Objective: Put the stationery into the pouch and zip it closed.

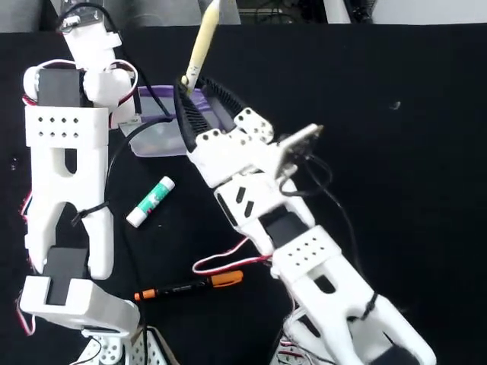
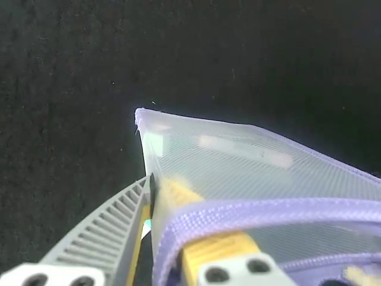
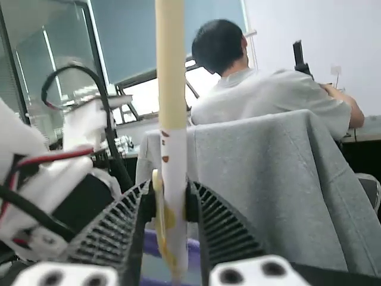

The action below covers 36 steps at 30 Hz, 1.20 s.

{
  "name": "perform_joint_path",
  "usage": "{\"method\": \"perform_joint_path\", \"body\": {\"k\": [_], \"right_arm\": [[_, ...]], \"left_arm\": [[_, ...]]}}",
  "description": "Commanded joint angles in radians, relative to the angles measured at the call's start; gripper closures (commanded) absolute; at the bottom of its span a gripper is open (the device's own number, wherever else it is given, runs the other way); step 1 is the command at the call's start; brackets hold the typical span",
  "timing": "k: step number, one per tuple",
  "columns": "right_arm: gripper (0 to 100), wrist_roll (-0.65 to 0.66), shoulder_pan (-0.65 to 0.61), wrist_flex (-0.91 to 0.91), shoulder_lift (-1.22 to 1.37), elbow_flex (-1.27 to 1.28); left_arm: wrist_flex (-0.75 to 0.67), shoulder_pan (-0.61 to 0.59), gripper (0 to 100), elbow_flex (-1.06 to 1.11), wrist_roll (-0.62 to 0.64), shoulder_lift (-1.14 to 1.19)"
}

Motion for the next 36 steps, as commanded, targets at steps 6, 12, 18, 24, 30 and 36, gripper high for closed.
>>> {"method": "perform_joint_path", "body": {"k": [6,12,18,24,30,36], "right_arm": [[98.7,0.021,0.005,-0.058,0.102,-0.067],[98.2,0.052,0.005,-0.058,0.185,-0.084],[83.3,0.046,0.003,-0.051,0.162,-0.081],[79.7,0.052,0.002,-0.051,0.128,-0.082],[79.4,0.052,0.005,0.046,0.051,-0.104],[79.7,0.052,0.041,0.307,-0.053,-0.203]], "left_arm": [[-0.034,-0.013,97,-0.001,0.009,-0.043],[-0.034,-0.019,97,0.004,0.009,-0.040],[-0.034,-0.019,97,0.004,0.009,-0.041],[-0.038,-0.019,97,0.004,0.009,-0.037],[-0.040,-0.021,97,0.004,0.009,-0.038],[-0.038,-0.054,97,-0.007,0.008,-0.044]]}}
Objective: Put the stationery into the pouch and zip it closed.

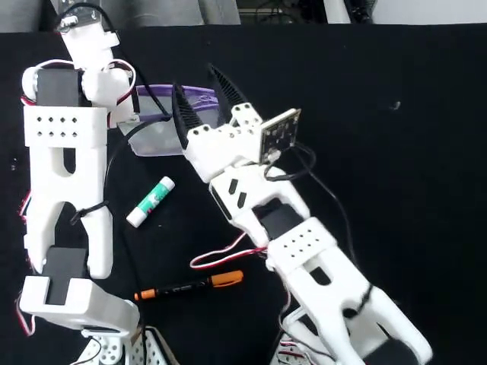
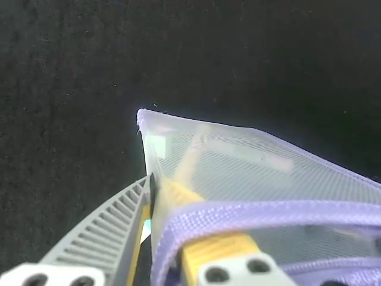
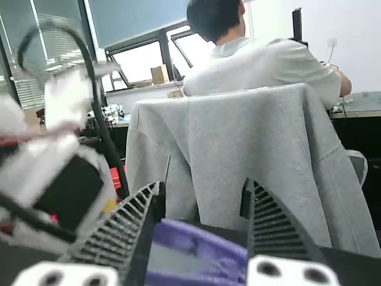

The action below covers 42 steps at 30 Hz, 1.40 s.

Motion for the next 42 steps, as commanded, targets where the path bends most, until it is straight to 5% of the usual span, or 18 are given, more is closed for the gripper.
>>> {"method": "perform_joint_path", "body": {"k": [1,11,18,25,34,42], "right_arm": [[79.7,0.009,0.057,0.189,-0.110,-0.136],[79.7,0.058,0.150,0.727,-0.275,-0.369],[79.7,0.402,-0.038,1.096,-0.312,-0.386],[79.7,0.546,-0.183,1.418,-0.309,-0.378],[79.7,0.700,-0.405,1.471,-0.308,-0.130],[79.8,0.700,-0.428,1.356,-0.298,0.073]], "left_arm": [[-0.025,-0.056,97,-0.019,0.008,-0.041],[-0.018,-0.320,97,-0.226,0.003,-0.037],[-0.025,-0.552,97,-0.255,0.002,-0.031],[-0.041,-0.763,97,-0.252,0.000,-0.032],[-0.109,-0.897,97,-0.208,-0.044,-0.029],[-0.144,-0.905,97,-0.176,-0.061,-0.028]]}}
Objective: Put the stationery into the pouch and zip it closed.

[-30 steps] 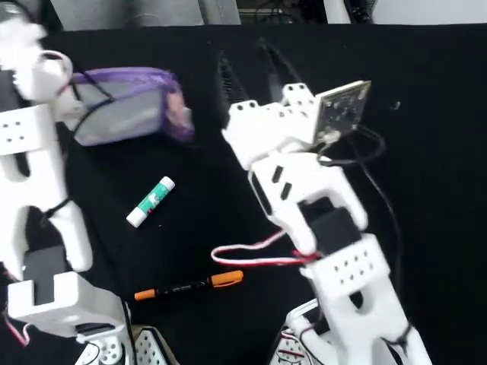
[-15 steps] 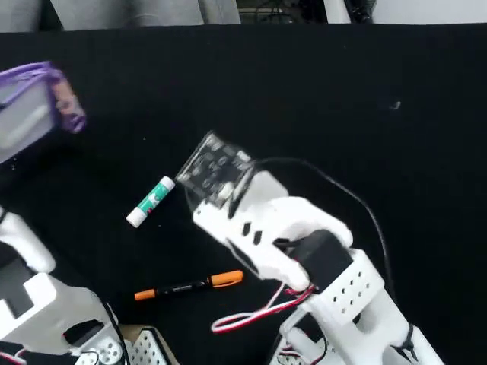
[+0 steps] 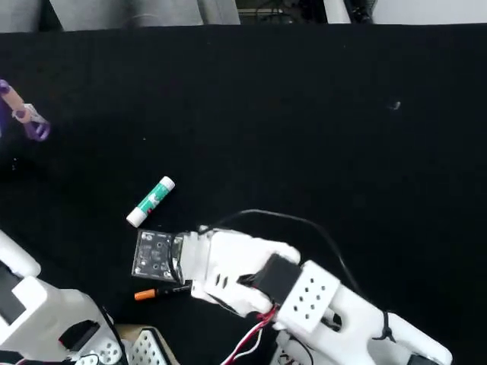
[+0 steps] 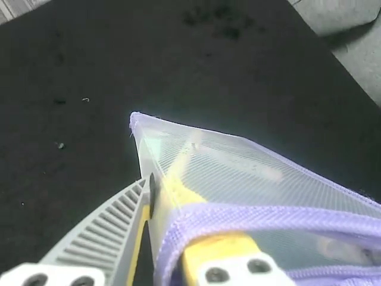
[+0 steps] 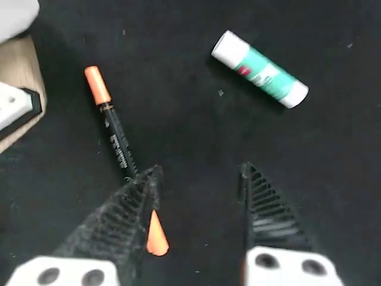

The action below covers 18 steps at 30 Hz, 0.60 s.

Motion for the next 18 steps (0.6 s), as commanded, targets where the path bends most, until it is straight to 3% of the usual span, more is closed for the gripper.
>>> {"method": "perform_joint_path", "body": {"k": [1,6,12,18], "right_arm": [[79.8,0.009,-0.015,-0.057,-0.001,0.051],[79.8,0.018,-0.028,-0.063,0.157,0.051],[79.8,0.014,-0.137,-0.069,0.386,-0.016],[79.8,0.009,-0.124,-0.060,0.539,-0.124]], "left_arm": [[-0.041,-0.008,97,-0.015,-0.011,-0.031],[-0.077,-0.002,97,0.021,-0.011,-0.031],[-0.095,-0.004,97,0.048,-0.011,-0.031],[-0.112,-0.008,97,0.050,-0.012,-0.031]]}}
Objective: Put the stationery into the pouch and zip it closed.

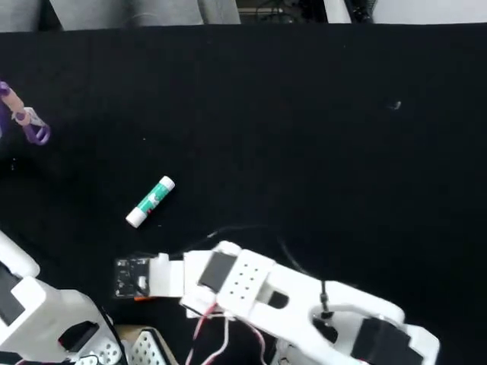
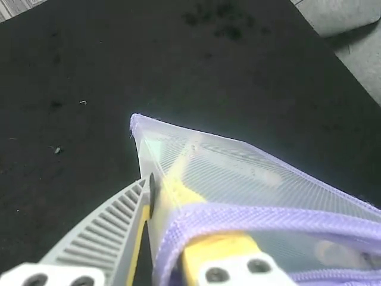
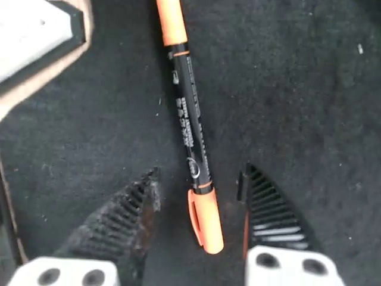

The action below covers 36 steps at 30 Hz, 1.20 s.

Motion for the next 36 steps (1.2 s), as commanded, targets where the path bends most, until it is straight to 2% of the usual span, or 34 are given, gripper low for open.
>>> {"method": "perform_joint_path", "body": {"k": [1,15,18,26,32,36], "right_arm": [[79.8,0.002,-0.006,-0.009,0.102,-0.116],[79.8,0.000,-0.011,0.133,0.450,-0.400],[79.9,-0.048,-0.011,0.166,0.526,-0.470],[98.5,-0.077,-0.006,0.288,0.734,-0.668],[98.6,-0.078,-0.008,0.377,0.869,-0.796],[98.7,-0.127,-0.008,0.390,0.903,-0.837]], "left_arm": [[-0.041,-0.010,97,-0.007,-0.012,-0.031],[-0.080,-0.084,97,-0.008,-0.040,-0.032],[-0.080,-0.093,97,-0.013,-0.040,-0.032],[-0.092,-0.093,97,-0.007,-0.040,-0.032],[-0.092,-0.093,97,-0.007,-0.040,-0.032],[-0.092,-0.093,97,-0.007,-0.040,-0.032]]}}
